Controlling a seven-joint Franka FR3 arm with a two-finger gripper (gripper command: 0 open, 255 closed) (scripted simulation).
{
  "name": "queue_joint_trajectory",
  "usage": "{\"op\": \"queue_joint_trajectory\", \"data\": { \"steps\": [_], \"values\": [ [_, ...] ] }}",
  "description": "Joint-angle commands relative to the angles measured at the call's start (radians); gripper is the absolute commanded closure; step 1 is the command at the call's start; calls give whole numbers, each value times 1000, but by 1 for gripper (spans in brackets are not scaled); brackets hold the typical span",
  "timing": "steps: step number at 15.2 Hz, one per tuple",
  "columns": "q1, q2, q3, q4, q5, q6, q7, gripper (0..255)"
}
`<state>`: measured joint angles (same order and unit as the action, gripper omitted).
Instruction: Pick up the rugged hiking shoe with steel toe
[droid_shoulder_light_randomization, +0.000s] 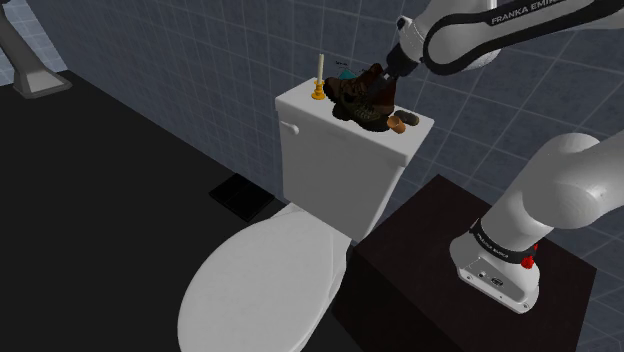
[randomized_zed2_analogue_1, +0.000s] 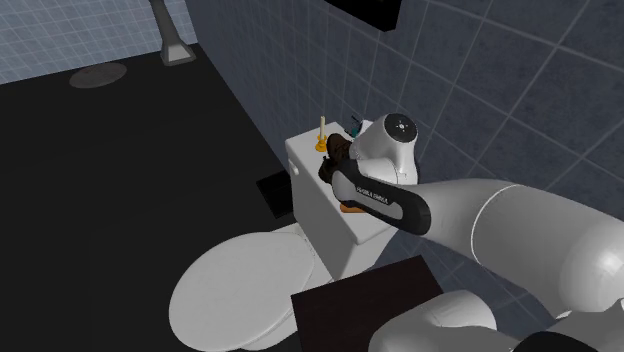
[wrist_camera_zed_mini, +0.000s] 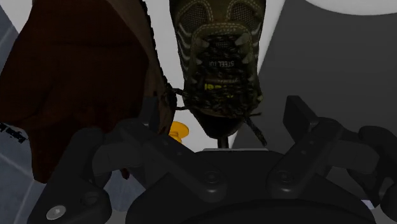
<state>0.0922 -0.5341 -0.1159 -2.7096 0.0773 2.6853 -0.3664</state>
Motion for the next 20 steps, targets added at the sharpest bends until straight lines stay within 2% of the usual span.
{"op": "queue_joint_trajectory", "data": {
  "steps": [1, 7, 9, 10, 12, 14, 15, 18, 19, 20],
  "values": [
    [14, 36, -10, -17, 12, 65, -13, 0],
    [42, 103, -35, -63, 35, 178, -38, 0],
    [44, 103, -36, -63, 33, 178, -37, 0],
    [46, 111, -39, -57, 35, 181, -39, 255],
    [41, 94, -30, -84, 32, 190, -32, 255],
    [41, 117, -13, -65, 32, 194, -15, 255],
    [52, 129, -33, -66, 39, 209, -32, 255],
    [70, 178, -25, -100, 51, 293, -20, 255],
    [44, 103, -36, -63, 33, 178, -37, 255],
    [36, 92, -29, -56, 32, 160, -35, 255]
  ]
}}
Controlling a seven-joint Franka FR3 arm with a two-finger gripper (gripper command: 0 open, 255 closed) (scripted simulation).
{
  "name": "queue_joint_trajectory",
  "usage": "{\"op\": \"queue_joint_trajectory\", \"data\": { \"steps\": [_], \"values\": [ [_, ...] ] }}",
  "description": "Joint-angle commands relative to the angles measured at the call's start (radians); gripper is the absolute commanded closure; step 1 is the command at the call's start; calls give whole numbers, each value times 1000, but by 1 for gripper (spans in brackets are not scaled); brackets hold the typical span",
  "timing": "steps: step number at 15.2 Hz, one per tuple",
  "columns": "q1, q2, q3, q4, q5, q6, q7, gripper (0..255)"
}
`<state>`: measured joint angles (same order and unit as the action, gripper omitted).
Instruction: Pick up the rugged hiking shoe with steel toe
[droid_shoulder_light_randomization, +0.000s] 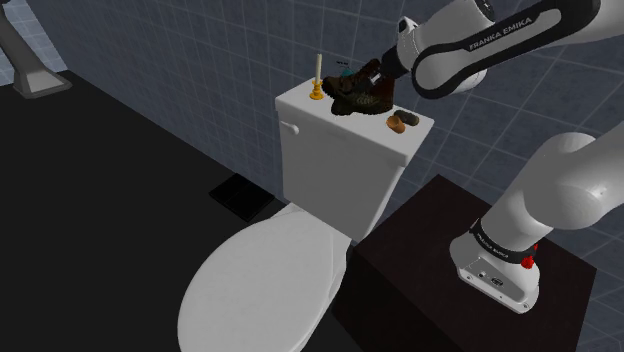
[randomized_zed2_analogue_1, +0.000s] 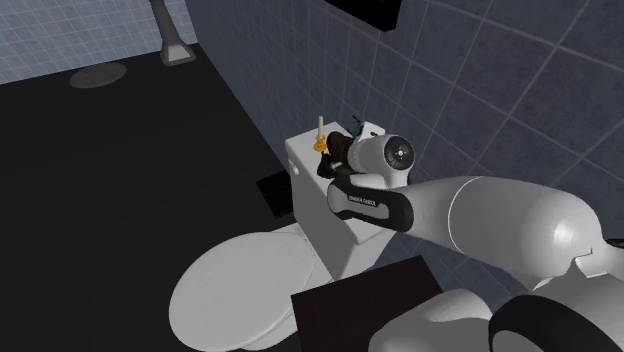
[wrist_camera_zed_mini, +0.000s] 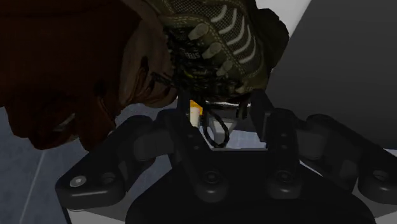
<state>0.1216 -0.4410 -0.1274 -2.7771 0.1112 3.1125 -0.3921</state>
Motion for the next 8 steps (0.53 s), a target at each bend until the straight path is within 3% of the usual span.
{"op": "queue_joint_trajectory", "data": {
  "steps": [1, 8],
  "values": [
    [1, -12, -12, 18, -5, -284, -6, 255],
    [-24, -77, 10, 70, -26, -403, 19, 255]
  ]
}}
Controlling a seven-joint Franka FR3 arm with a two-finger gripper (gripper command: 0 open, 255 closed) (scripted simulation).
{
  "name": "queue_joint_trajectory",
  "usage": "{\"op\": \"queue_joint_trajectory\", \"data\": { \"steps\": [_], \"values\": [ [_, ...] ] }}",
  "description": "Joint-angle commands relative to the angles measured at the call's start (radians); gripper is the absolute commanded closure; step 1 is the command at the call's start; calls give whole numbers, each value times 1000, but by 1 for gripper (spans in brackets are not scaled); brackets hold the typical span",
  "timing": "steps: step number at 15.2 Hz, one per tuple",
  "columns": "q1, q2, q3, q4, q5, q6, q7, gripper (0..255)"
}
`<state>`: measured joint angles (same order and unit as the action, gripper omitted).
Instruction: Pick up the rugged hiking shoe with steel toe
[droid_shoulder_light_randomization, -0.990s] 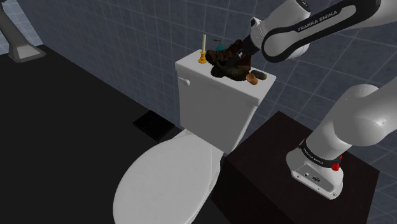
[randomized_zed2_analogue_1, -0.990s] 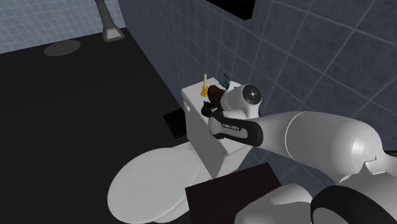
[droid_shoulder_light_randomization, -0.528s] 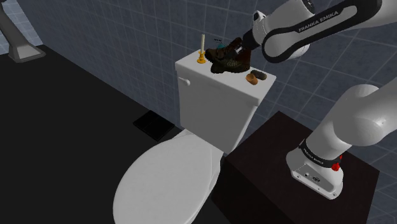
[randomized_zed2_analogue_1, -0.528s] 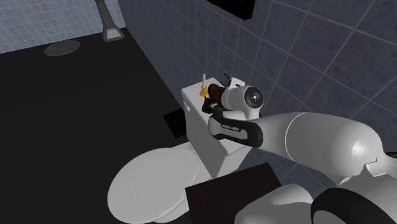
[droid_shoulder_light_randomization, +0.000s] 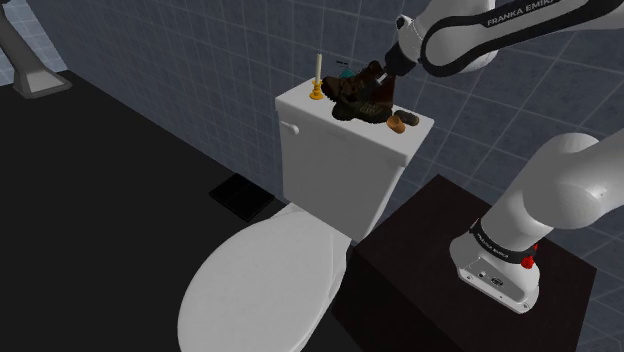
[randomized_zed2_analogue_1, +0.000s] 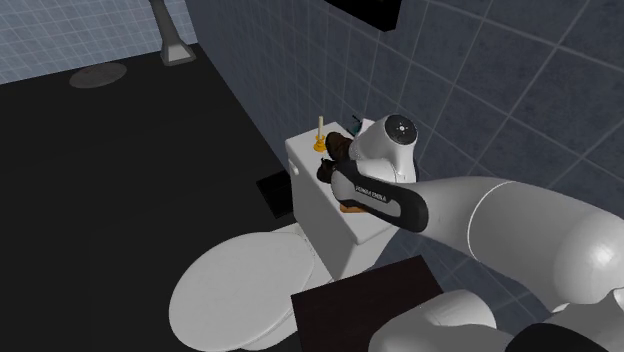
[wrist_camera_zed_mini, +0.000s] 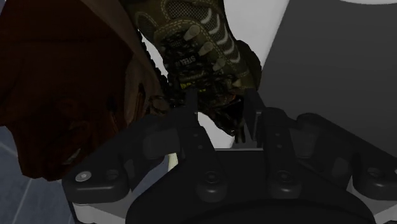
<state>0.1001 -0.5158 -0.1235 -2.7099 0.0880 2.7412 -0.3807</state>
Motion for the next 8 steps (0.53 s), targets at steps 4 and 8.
{"op": "queue_joint_trajectory", "data": {
  "steps": [4, 8],
  "values": [
    [-11, -32, 14, 38, -11, -96, 18, 255],
    [-14, -46, 18, 58, -15, -130, 23, 255]
  ]
}}
